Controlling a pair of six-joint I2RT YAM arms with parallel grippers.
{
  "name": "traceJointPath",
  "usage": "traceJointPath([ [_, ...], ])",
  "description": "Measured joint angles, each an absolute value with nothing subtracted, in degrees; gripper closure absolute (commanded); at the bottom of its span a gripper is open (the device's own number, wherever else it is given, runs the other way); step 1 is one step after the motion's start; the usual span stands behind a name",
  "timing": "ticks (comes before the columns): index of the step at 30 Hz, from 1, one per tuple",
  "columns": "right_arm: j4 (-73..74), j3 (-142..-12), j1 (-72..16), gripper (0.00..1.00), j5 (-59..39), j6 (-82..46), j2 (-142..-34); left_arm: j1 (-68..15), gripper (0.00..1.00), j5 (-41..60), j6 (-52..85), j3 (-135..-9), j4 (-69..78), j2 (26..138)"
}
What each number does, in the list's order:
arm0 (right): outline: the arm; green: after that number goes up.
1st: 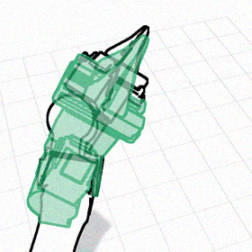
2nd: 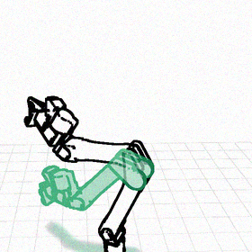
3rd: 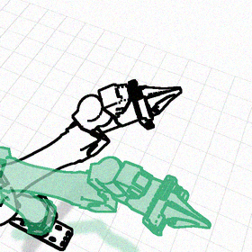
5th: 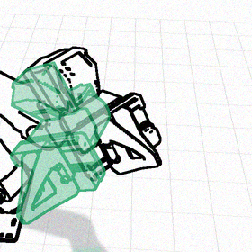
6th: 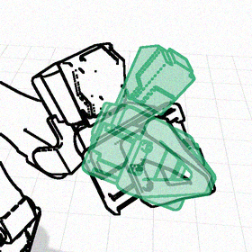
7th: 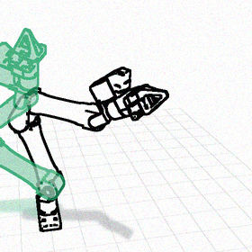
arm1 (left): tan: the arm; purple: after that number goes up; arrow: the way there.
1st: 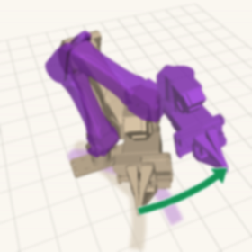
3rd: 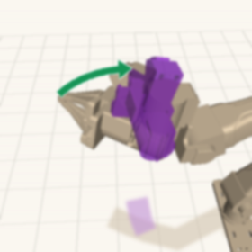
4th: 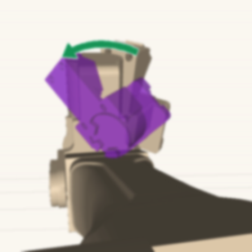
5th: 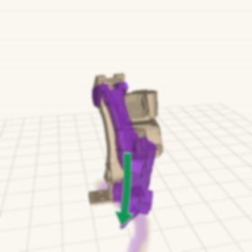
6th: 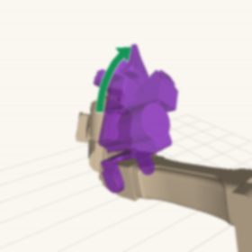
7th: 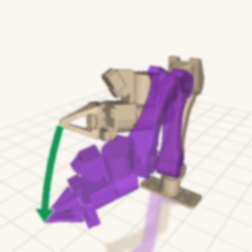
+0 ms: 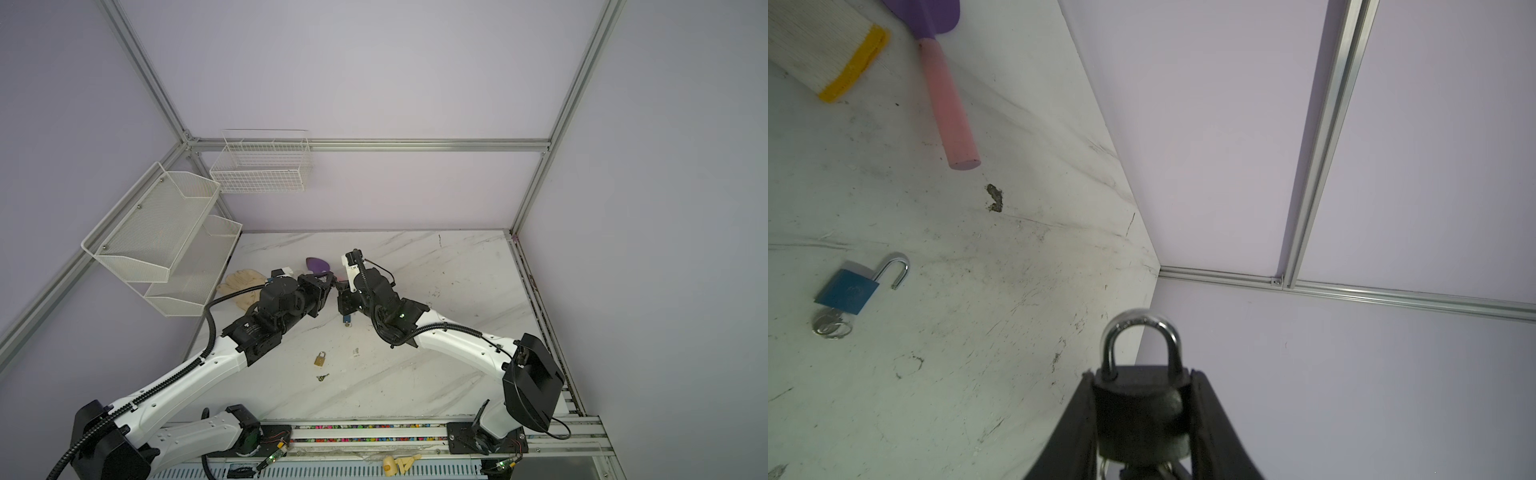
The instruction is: Unlock with the key
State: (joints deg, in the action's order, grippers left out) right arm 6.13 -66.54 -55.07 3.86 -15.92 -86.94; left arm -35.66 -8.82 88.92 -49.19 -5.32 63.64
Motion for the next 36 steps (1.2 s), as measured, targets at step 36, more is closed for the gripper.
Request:
traceJointPath([
  [36, 15.1, -63.7, -50.6, 1.0, -7.9, -44.8, -82.8, -36.0, 1.0, -8.5, 80.2, -49.8, 1.9, 61.3],
])
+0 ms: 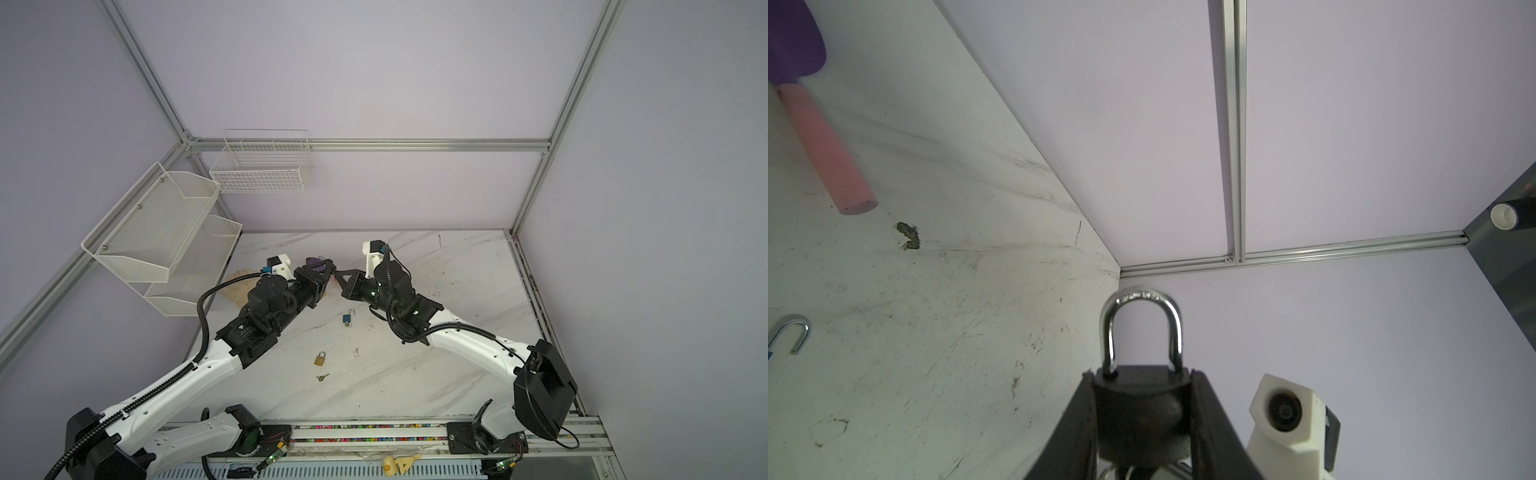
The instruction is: Unlock with the key
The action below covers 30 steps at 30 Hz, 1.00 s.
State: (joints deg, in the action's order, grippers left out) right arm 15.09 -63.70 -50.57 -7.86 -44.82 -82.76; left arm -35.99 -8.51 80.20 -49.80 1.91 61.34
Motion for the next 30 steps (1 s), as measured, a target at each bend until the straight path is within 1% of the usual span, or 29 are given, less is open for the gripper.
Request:
traceJointPath([
  [11, 12.1, -61.7, -51.8, 1.0, -4.1, -33.0, -81.1, -36.1, 1.0, -7.1, 79.8, -49.8, -1.0, 61.3],
  [16, 11.2, -60.4, -52.2, 0.8, -3.3, -29.5, -80.5, -36.4, 1.0, -6.5, 78.8, -49.8, -3.7, 61.3],
  [22, 10.4, -59.7, -52.4, 0.57, -1.5, -26.4, -76.3, -36.8, 1.0, -6.6, 75.8, -49.8, -10.3, 61.1],
  [25, 9.4, -59.3, -52.4, 0.5, -0.9, -25.9, -73.1, -36.8, 1.0, -6.9, 74.1, -49.8, -13.0, 60.8],
  [28, 7.3, -59.4, -52.4, 0.4, -0.3, -25.4, -70.3, -36.8, 1.0, -7.4, 70.3, -49.8, -15.5, 59.9],
  [30, 5.0, -59.7, -52.3, 0.37, 0.4, -25.1, -69.2, -36.8, 1.0, -7.3, 66.6, -49.8, -17.0, 59.4],
])
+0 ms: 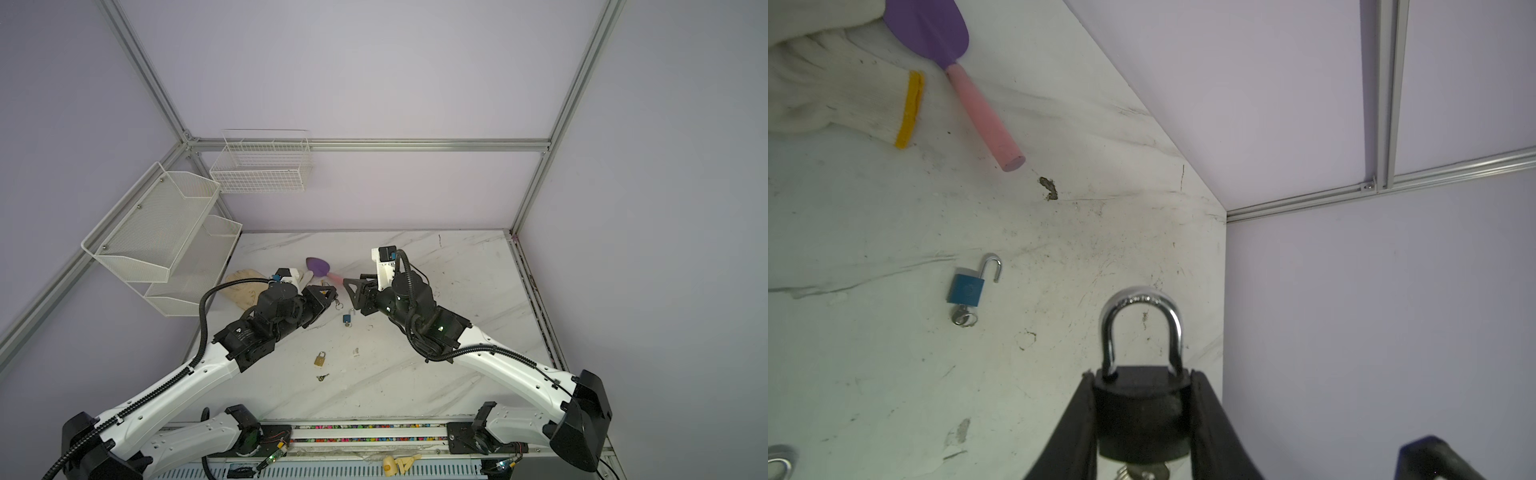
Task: Unlock with the key
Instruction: 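Raise the right gripper over the padlock while the left gripper lowers it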
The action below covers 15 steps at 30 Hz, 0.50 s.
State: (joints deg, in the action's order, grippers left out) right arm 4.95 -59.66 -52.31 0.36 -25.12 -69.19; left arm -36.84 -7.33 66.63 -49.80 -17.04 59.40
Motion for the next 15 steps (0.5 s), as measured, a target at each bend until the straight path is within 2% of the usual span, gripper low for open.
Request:
traceJointPath([
  [6, -4.7, -64.6, -50.6, 0.32, 0.2, -24.8, -70.0, -37.4, 1.0, -6.4, 51.9, -49.7, -18.1, 58.0],
  [15, -17.8, -73.6, -49.4, 0.29, -0.9, -24.5, -75.2, -41.4, 1.0, -8.6, 30.7, -42.9, -7.7, 55.4],
])
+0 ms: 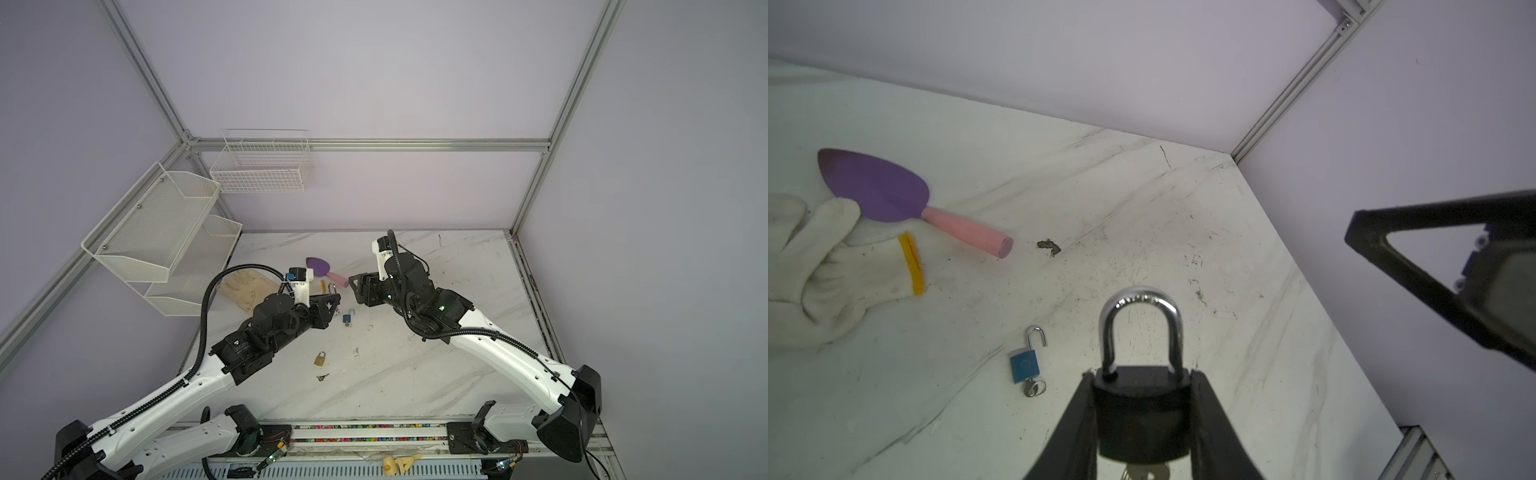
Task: Unlock with the key
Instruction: 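Raise the right gripper over the padlock while the left gripper lowers it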
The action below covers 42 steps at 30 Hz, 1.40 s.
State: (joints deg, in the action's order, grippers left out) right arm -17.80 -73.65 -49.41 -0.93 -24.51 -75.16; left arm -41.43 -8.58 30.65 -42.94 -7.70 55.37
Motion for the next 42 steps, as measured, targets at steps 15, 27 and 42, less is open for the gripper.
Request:
traceJointPath([
  [15, -31.4, -81.5, -49.4, 0.28, 0.8, -22.6, -84.2, -51.2, 1.0, -17.6, 6.6, -35.2, 13.3, 63.3],
  [27, -36.0, -85.2, -49.4, 0.27, 5.6, -21.9, -87.9, -52.5, 1.0, -20.1, 3.4, -35.1, 17.5, 64.3],
  [42, -40.1, -89.6, -47.4, 0.26, 7.5, -19.6, -92.3, -52.6, 1.0, -20.6, 1.1, -33.8, 18.6, 64.4],
])
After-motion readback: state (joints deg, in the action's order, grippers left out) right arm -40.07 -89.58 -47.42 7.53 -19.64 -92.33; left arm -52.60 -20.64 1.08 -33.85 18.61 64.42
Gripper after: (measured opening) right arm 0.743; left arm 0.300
